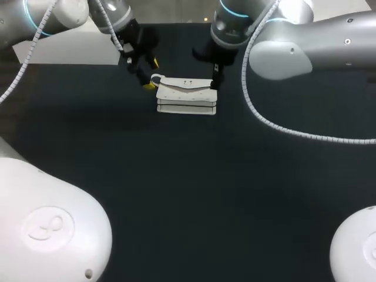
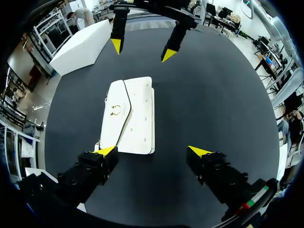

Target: Pick up the bag, open it, inspect its contents, close it, and place it on the opposite side

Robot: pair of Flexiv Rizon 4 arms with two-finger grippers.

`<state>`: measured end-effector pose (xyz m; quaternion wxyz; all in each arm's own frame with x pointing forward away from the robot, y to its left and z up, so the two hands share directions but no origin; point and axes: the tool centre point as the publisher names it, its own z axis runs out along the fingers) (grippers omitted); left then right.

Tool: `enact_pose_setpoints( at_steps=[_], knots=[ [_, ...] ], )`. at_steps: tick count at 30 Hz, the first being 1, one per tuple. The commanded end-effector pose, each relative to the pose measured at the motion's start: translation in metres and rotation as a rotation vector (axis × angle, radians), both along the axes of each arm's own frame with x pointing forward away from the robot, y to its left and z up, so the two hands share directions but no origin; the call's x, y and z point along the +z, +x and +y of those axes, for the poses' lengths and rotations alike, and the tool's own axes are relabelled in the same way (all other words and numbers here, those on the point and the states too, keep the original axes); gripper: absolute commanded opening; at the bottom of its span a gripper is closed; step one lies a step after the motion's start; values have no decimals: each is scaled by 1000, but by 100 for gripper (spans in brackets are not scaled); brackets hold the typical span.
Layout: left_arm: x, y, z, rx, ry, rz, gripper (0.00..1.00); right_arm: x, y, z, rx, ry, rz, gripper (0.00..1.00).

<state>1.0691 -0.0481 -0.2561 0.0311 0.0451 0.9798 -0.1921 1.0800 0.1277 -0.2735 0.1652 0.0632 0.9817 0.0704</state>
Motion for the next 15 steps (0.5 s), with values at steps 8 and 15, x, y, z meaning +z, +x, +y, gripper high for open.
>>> enact_pose_setpoints(
  at_steps=[8,15],
  knots=[
    [-2,4,-5,106,-5,84,100,3,11,3,-116,19,92,100],
    [4,13,4,518,-7,319,100,8,35,-6,-468,116,318,100]
  ],
)
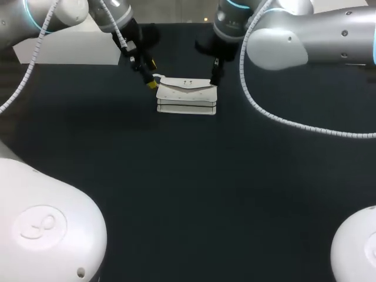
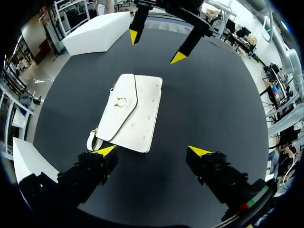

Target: Pick up the bag, open it, inspect its contents, close it, and place it on the opposite side

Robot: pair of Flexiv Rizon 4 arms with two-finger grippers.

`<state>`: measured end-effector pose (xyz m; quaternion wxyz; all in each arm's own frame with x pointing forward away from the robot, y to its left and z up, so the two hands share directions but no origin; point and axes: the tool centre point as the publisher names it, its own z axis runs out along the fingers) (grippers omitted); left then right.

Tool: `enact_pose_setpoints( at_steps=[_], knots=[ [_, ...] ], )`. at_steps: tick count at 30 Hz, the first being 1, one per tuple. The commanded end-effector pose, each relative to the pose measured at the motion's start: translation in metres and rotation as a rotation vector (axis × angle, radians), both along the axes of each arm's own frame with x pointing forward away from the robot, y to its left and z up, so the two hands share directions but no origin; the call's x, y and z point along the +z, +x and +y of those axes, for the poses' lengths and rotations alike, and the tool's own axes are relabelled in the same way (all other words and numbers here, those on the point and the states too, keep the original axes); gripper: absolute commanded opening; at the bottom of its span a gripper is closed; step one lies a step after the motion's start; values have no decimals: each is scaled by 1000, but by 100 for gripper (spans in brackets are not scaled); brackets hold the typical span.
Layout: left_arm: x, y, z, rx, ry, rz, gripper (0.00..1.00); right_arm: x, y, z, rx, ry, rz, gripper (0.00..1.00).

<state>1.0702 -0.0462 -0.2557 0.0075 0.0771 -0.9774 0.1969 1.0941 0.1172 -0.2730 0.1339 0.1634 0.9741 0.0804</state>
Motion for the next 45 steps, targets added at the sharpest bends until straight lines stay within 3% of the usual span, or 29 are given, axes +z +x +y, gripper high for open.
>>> enact_pose_setpoints(
  at_steps=[1,10,19,24,34,45],
  knots=[
    [4,12,3,337,-2,213,100,8,24,3,-309,83,273,100],
    [4,24,5,734,-24,479,100,11,41,-5,-588,205,460,100],
    [-8,18,9,1015,-201,582,100,-5,39,-18,-835,371,527,100],
    [-14,16,13,1065,-299,625,100,-14,37,-27,-924,482,550,100],
    [-34,29,15,1096,-443,711,100,-28,36,-33,-1052,638,557,100],
    [-56,50,15,1105,-514,822,100,-47,47,-34,-1121,707,606,100]
  ],
)
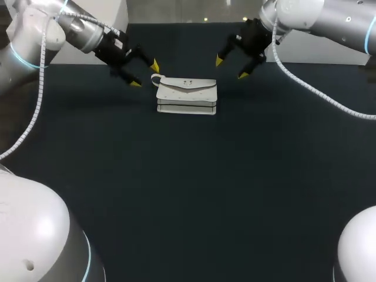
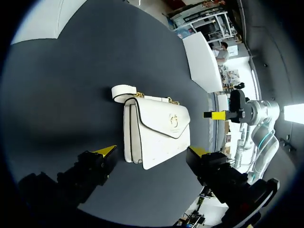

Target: Pick up the bag, open it, inspect its contents, close it, and place it on the opposite side

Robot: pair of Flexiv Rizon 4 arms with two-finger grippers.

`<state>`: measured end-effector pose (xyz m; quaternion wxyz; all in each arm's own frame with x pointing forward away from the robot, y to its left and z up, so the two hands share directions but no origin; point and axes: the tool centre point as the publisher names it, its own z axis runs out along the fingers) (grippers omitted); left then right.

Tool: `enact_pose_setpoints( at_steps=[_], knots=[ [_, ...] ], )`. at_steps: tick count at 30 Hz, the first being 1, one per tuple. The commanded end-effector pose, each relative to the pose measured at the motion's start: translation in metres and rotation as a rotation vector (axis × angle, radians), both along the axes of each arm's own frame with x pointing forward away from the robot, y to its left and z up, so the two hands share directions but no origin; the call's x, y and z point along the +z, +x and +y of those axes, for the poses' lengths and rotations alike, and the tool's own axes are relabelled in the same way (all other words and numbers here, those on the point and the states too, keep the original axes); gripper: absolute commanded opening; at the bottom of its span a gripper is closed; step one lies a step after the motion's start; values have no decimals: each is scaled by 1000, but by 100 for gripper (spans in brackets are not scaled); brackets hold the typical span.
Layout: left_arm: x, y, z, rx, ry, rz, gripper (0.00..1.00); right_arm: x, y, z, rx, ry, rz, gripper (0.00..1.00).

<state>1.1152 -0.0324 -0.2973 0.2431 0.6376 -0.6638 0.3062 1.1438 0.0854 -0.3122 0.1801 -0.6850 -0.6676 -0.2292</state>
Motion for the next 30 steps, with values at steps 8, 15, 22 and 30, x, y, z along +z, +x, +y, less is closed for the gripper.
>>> enact_pose_setpoints(
  at_steps=[8,15,22,30],
  knots=[
    [-23,18,-3,30,-185,13,100,-17,1,1,-79,89,-37,100],
    [-27,29,-6,35,-222,3,100,-21,6,5,-63,149,-13,100],
    [-26,34,-8,31,-140,-13,100,-21,6,5,-63,149,-13,100],
    [-26,34,-8,31,-140,-13,100,-21,6,5,-63,149,-13,100]
  ],
)
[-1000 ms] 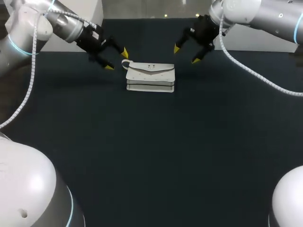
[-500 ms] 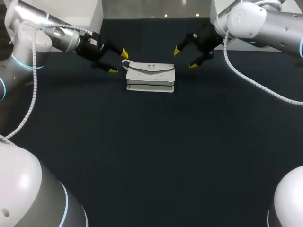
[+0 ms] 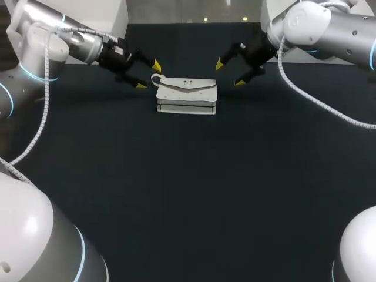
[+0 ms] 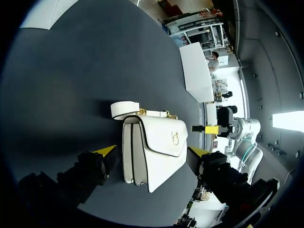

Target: Pick up the bag, open it, inspect its contents, close it, and place it on the opposite side

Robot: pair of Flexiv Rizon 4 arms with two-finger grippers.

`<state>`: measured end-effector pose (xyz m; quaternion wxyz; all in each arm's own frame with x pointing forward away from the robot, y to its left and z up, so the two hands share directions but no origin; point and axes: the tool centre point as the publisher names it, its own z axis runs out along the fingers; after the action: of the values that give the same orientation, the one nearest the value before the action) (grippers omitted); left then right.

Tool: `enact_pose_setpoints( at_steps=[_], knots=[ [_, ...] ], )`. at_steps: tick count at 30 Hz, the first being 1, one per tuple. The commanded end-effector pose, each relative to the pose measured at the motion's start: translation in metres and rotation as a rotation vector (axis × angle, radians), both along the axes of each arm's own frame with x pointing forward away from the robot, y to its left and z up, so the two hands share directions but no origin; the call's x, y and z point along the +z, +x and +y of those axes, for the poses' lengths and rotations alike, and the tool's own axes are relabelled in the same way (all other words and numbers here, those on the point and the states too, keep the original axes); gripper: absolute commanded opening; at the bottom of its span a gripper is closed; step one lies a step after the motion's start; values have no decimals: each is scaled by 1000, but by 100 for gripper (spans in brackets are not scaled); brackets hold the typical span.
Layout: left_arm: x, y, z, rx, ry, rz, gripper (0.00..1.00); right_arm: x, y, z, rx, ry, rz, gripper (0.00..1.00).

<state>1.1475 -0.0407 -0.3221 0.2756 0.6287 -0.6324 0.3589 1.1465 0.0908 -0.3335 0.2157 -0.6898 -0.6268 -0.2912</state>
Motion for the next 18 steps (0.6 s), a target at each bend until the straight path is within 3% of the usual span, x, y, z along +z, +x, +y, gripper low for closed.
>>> enact_pose_setpoints(
  at_steps=[1,18],
  knots=[
    [-2,1,3,-9,-18,6,100,0,3,0,6,1,7,100],
    [-19,4,-18,-101,-248,45,100,-23,11,22,22,251,59,100]
  ],
)
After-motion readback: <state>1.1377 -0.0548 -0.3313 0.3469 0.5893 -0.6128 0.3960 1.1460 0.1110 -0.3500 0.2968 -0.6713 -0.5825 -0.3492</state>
